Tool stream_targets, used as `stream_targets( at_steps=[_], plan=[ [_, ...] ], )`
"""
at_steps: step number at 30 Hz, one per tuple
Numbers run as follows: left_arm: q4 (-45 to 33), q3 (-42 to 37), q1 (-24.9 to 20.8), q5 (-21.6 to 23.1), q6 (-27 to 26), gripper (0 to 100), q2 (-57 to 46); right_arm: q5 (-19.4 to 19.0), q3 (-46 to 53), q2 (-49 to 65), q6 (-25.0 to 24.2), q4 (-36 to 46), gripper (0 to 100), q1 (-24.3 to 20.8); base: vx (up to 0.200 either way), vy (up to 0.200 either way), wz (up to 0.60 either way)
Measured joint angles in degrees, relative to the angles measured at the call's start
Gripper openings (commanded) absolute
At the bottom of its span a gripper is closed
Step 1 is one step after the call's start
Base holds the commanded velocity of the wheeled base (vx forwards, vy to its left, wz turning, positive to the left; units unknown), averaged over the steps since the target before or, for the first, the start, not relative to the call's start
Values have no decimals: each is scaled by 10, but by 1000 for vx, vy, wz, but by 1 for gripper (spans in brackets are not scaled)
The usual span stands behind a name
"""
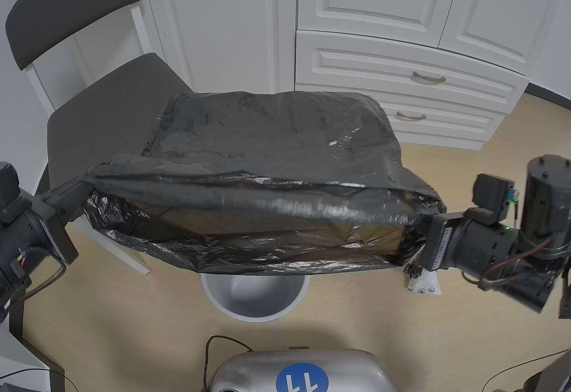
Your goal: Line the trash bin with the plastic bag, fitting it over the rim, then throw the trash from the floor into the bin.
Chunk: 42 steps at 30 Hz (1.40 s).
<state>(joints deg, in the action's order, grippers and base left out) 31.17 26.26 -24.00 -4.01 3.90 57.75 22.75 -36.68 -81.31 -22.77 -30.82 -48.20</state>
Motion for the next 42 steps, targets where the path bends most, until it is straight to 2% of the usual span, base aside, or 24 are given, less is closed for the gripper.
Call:
stream_targets(
  at_steps=[3, 9, 14, 22, 30, 35, 42],
  plan=[
    [-10, -21, 12, 0, 16, 0, -14, -4, -2, 47, 3, 33, 0, 4, 0, 0, 0],
    [-13, -40, 27, 2, 75, 0, -47, -8, -5, 84, 5, 36, 0, 5, 0, 0, 0],
    [-14, -42, 37, 6, 76, 0, -60, -7, -4, 91, 5, 36, 0, 4, 0, 0, 0],
    [-5, -34, 42, 49, 73, 0, -34, -4, -4, 95, 5, 36, 0, 4, 0, 0, 0],
    [-3, -12, 39, 53, 76, 0, -25, -4, -4, 99, 7, 37, 0, 2, 0, 0, 0],
    [-2, -8, 27, 56, 78, 0, -27, -4, 0, 110, 32, 43, 0, 2, 0, 0, 0],
    [-8, -2, 20, 72, 75, 0, -16, -6, 2, 142, 69, 133, 0, 4, 0, 0, 0]
  ],
)
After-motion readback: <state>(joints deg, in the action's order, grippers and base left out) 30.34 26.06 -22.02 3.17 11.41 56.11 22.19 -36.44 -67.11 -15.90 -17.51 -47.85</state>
